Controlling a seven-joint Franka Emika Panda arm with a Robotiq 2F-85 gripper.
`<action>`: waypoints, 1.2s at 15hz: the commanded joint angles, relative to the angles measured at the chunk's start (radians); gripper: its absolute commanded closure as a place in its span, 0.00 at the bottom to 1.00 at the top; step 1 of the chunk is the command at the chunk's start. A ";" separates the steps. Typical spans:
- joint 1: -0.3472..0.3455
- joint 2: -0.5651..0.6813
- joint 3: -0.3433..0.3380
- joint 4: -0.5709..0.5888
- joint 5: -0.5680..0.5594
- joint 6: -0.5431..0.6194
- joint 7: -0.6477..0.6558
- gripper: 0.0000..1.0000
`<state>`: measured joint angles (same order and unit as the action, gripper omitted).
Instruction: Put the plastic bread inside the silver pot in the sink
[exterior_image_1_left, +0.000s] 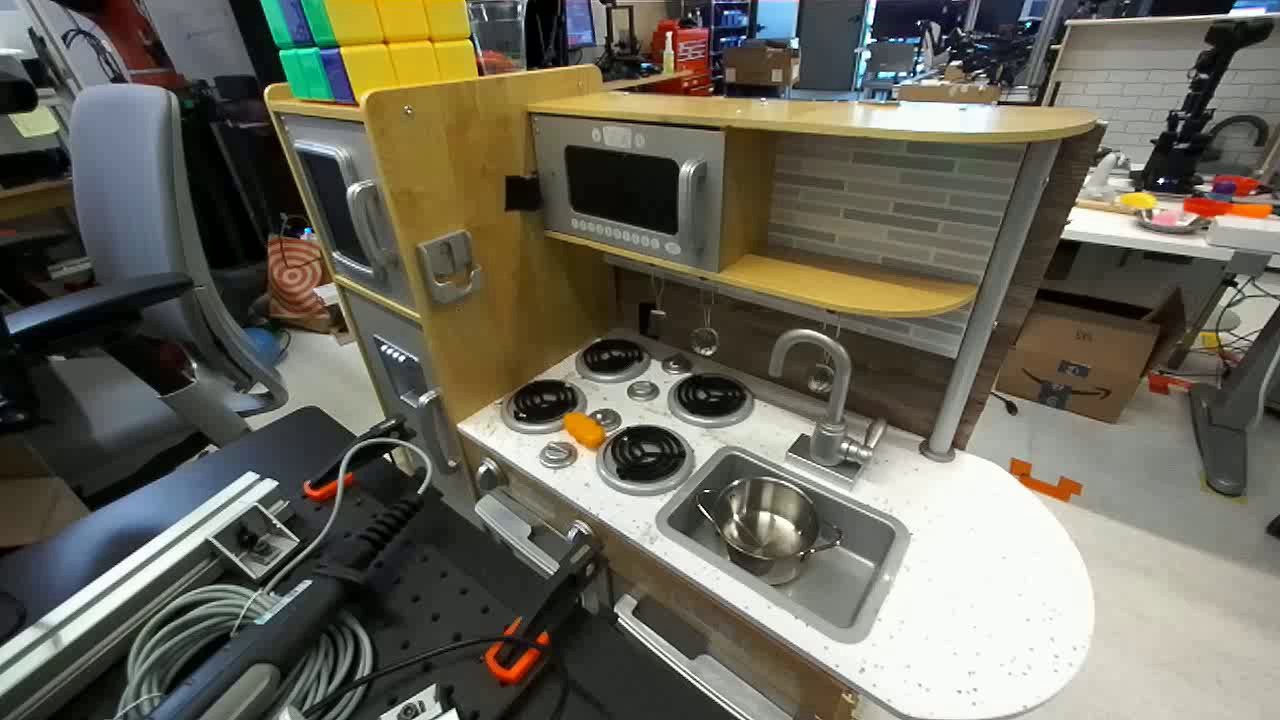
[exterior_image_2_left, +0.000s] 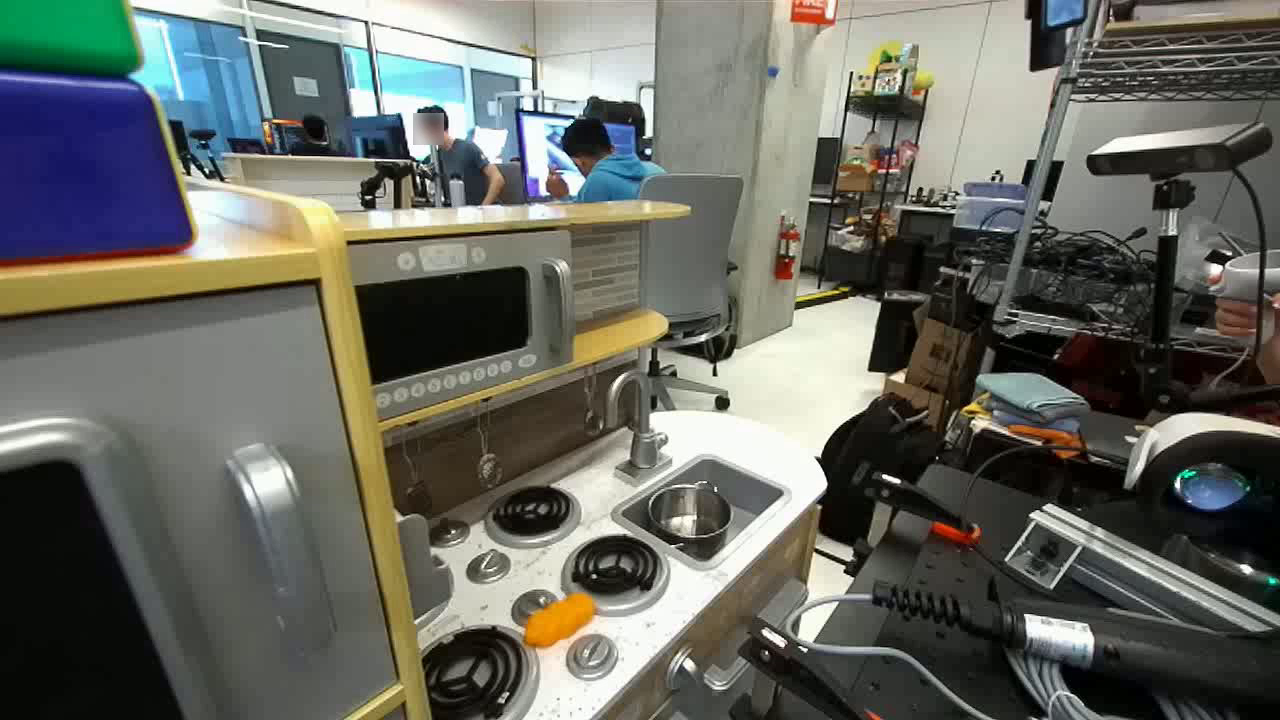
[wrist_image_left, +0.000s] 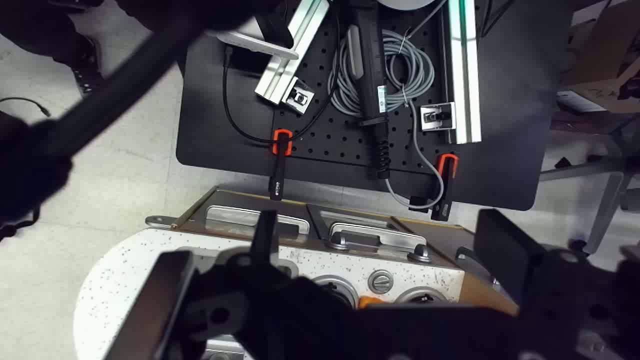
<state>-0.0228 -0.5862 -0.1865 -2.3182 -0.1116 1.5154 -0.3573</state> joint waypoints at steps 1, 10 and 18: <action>-0.004 0.001 0.004 0.002 0.002 -0.002 -0.002 0.00; -0.028 -0.005 0.038 -0.107 0.061 0.262 0.224 0.00; -0.065 0.225 0.231 -0.300 0.022 0.854 0.760 0.00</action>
<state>-0.0381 -0.4767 -0.0491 -2.5887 -0.0685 2.2256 0.2133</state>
